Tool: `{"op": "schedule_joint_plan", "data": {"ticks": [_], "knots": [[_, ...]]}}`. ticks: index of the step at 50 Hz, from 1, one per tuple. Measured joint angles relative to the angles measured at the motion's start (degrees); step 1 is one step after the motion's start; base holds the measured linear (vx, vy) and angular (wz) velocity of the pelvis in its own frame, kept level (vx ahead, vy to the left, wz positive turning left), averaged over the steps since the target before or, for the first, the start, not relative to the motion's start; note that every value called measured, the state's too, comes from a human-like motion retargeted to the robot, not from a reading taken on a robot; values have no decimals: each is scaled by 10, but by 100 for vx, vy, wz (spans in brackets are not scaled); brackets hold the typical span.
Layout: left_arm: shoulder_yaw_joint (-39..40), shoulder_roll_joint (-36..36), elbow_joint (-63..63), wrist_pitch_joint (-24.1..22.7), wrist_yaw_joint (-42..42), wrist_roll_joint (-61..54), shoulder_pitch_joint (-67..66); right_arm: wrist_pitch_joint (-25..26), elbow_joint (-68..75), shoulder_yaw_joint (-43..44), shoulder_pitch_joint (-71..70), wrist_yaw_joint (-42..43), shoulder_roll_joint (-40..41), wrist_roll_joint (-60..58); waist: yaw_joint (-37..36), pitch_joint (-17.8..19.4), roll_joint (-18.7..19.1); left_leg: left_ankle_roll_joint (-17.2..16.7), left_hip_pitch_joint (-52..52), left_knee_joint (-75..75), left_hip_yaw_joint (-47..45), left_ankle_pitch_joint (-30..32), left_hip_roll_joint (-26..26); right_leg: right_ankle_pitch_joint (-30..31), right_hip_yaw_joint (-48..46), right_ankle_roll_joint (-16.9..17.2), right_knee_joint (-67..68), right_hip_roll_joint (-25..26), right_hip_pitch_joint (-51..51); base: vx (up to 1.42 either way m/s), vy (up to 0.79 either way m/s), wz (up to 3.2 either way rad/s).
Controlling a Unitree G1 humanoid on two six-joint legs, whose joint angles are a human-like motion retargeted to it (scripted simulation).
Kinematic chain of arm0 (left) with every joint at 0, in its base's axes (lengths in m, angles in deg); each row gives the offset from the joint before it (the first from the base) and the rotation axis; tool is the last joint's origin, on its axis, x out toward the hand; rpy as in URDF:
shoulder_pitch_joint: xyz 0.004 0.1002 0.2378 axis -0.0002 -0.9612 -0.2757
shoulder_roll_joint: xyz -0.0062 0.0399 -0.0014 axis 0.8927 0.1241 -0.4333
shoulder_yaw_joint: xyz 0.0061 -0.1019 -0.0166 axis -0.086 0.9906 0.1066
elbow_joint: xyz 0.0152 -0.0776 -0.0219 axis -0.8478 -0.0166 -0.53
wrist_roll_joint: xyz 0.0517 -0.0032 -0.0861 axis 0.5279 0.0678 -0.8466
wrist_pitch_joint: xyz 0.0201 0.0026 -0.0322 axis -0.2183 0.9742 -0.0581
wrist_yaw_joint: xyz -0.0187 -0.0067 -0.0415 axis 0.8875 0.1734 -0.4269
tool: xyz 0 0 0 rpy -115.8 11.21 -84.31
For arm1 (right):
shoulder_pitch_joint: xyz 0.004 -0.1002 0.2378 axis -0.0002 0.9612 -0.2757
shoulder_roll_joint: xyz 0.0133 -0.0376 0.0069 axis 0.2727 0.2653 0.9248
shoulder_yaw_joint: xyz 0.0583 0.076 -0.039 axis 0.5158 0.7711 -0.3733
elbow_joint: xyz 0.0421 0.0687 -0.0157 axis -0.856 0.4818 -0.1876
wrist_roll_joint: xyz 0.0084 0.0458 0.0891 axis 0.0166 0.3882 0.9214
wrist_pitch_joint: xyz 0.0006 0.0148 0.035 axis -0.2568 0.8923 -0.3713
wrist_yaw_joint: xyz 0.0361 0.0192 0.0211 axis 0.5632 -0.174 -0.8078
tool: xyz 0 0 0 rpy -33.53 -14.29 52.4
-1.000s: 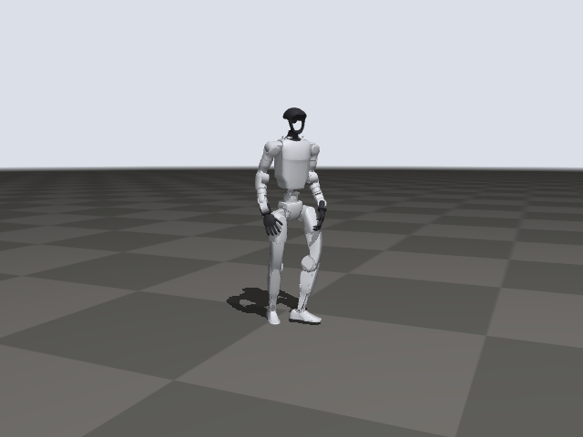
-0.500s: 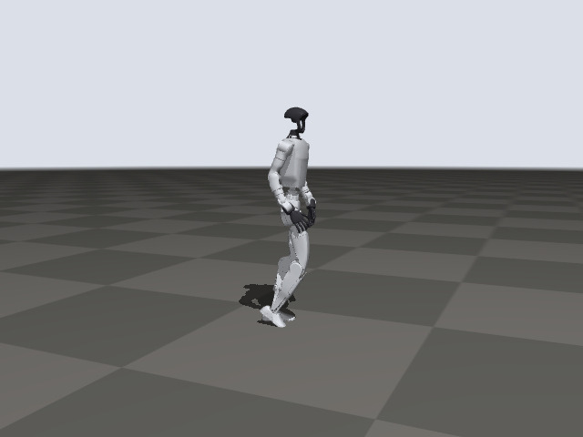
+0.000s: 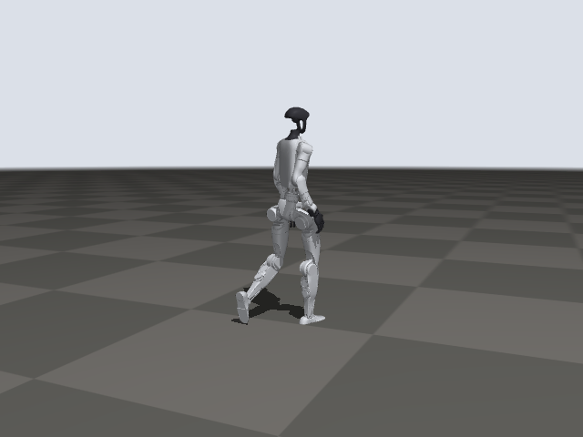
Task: Walk run
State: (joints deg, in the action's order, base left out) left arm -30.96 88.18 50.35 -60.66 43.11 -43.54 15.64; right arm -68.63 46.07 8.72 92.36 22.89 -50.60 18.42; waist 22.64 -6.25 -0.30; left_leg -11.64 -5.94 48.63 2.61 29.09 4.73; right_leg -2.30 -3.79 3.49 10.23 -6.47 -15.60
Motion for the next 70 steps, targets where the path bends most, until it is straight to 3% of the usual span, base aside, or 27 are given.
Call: {"op": "schedule_joint_plan", "data": {"ticks": [2,7,13,18,20,23,25,27,29,30,33,35,38,43,46,49,50,53,55,56,58,60,62,66,70], "knots": [[-15,16,-41,-28,25,24,-4,14,6,-12,-9,-21,-22,-42,-18,2,-6,52,-42,21,-53,-80,-11,-20,0,-17,0,14,22,63,-18,70],[-23,28,-99,-116,108,25,-14,17,6,-35,-5,-38,-47,-88,-110,17,-37,99,-153,-11,-130,-229,13,-32,3,-42,-35,27,71,68,-19,-1],[-27,22,-97,-149,117,-9,-19,0,31,-23,-2,-24,-25,-89,-164,37,-23,203,-241,-259,-187,-290,-5,-78,-57,-65,-59,79,134,62,-18,69],[-24,12,-67,-142,132,-40,-20,4,62,-34,-8,-70,-23,-74,-153,36,-20,238,-246,-465,-231,-357,52,-87,-110,-66,-77,105,195,94,-16,90],[-14,7,-57,-131,128,-46,-17,5,71,-41,-6,-72,-23,-79,-148,31,-29,266,-229,-487,-220,-343,70,-62,-125,-63,-69,107,215,118,-23,52],[2,0,-51,-112,100,-58,-12,7,87,-37,-2,-75,-15,-66,-161,22,-38,265,-195,-465,-224,-294,65,51,-131,-37,-36,103,241,104,-14,-20],[11,-5,-49,-101,86,-70,-11,8,96,-32,3,-71,-6,-51,-181,16,-41,249,-183,-446,-175,-273,55,191,-139,-30,8,88,250,145,-12,-68],[9,2,-51,-81,67,-76,-9,3,98,-37,6,-55,-1,-34,-174,16,-30,255,-166,-410,-127,-301,43,303,-143,-47,107,77,227,115,-13,8],[6,16,-58,-55,51,-53,-5,-2,88,-52,-1,-40,-8,-37,-157,28,-40,263,-133,-383,-132,-337,55,323,-158,-67,300,29,169,110,-15,50],[4,24,-59,-46,46,-35,-2,-2,81,-58,-7,-36,-14,-47,-150,33,-47,266,-109,-378,-167,-348,56,323,-142,-63,385,13,138,97,-15,35],[1,40,-54,-37,21,19,0,9,54,-54,-18,-21,-15,-100,-147,20,17,251,-66,-410,-123,-365,1,289,-77,-27,341,134,70,95,-16,-2],[-6,45,-47,-27,-6,47,6,7,39,-42,-21,7,-11,-107,-145,18,27,241,-44,-415,-140,-376,-12,226,-44,-10,349,151,14,105,-18,26],[-28,55,-44,-28,-36,60,6,-31,18,-35,-11,57,-9,-67,-91,17,44,241,4,-438,-115,-388,-5,138,-83,-5,303,110,-56,87,-17,142],[-37,53,-38,-48,-39,64,-2,-86,-1,-36,6,104,-10,-30,-41,20,27,235,81,-446,-85,-425,28,110,-119,-1,111,6,-122,94,-27,85],[-27,45,-26,-41,-44,72,-5,-76,3,-36,9,102,-4,-39,-19,26,15,216,136,-448,-66,-444,33,73,-61,0,-11,-7,-156,115,-48,57],[-14,32,-11,-28,-45,75,-12,-45,3,-33,12,96,1,-50,-9,17,21,181,174,-444,-68,-439,16,49,-32,30,-93,-7,-170,98,-44,31],[-12,28,-6,-25,-44,75,-16,-35,3,-30,13,95,3,-49,-5,13,25,167,183,-438,-67,-427,8,45,-48,40,-101,-9,-169,102,-50,37],[-9,22,5,-17,-33,67,-25,-38,0,-19,10,76,13,-22,12,-9,29,104,192,-396,-66,-320,-18,70,-125,-23,-43,-14,-157,122,-67,66],[2,20,12,-19,-21,49,-32,-40,2,-14,9,66,22,-1,30,-21,27,64,188,-335,-48,-188,-30,114,-73,-23,-17,-4,-136,125,-76,79],[5,18,16,-20,-17,38,-33,-39,2,-13,11,55,24,5,21,-22,24,46,171,-278,-48,-123,-34,93,-15,-32,2,13,-126,104,-63,20],[3,15,22,-12,-9,20,-30,-28,0,-11,10,37,18,0,6,-15,16,38,116,-133,-61,-25,-47,54,13,-52,21,30,-90,103,-57,-12],[0,14,18,-4,-8,11,-20,-1,1,-21,0,26,4,-27,-1,4,20,39,46,31,-55,9,-75,41,-77,-67,8,35,-37,94,-48,-18],[-5,18,-4,-13,2,15,-15,23,9,-33,-11,-3,-15,-62,-1,-11,-13,56,8,26,-82,-35,-35,36,-66,-67,-19,11,-4,91,-42,-7],[-8,30,-62,-69,69,4,-20,67,10,-51,-23,-79,-29,-129,-49,-3,-39,86,-84,15,-148,-157,-13,22,-33,-78,-48,35,51,89,-33,-97],[-12,38,-102,-122,111,-40,-31,74,-3,-71,-8,-38,-39,-176,-104,7,-42,124,-165,-124,-169,-245,7,-1,-3,-100,-66,79,101,92,-26,-118]]}}
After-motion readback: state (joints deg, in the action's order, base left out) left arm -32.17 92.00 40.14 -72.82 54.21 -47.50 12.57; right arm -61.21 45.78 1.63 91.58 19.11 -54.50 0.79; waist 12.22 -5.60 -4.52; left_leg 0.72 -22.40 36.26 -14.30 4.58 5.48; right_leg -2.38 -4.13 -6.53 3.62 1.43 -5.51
